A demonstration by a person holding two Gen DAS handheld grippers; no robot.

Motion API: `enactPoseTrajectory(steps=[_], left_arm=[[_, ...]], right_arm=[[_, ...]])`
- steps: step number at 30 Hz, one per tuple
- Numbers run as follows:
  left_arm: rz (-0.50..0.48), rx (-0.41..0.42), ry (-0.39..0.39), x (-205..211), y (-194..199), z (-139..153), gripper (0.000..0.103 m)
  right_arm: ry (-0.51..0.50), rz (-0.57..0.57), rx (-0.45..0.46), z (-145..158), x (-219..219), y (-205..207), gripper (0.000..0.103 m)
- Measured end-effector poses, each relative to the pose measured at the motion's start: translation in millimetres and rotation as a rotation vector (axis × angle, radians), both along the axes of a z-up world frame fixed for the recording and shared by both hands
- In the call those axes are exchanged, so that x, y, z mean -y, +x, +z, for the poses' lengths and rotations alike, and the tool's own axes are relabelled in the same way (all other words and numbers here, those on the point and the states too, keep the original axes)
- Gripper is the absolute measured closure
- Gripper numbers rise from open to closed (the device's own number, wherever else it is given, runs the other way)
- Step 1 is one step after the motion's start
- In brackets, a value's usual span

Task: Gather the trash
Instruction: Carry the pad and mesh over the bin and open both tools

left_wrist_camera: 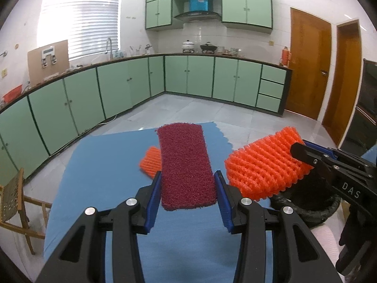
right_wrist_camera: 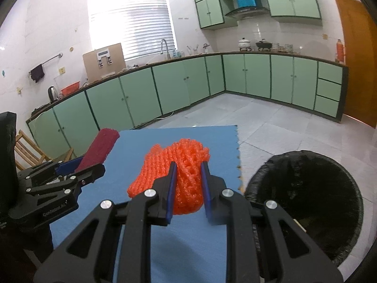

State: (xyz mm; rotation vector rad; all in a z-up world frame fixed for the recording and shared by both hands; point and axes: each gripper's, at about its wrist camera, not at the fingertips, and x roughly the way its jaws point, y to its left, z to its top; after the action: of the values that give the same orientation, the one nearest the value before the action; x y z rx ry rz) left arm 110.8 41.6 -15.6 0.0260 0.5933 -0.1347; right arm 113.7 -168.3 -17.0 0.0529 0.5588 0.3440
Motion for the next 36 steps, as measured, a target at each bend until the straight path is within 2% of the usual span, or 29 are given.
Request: enactPoseTrajectory(steps=[21, 28, 36], left_arm=[[-0.259, 0.013, 0.014, 129, 3, -1, 0.06], [-0.325, 0.0, 0.006, 167, 13, -7, 0.06], [-0.368, -0.024, 0.007, 205, 35, -23, 0.06]], right_arm=[[-0.021, -0.248, 0.041, 6, 130, -36, 0.084], [-0.058, -0.312, 0.042, 0, 155, -42, 0.084], [-0.05, -0.367, 0.005, -22, 188, -30, 0.084]])
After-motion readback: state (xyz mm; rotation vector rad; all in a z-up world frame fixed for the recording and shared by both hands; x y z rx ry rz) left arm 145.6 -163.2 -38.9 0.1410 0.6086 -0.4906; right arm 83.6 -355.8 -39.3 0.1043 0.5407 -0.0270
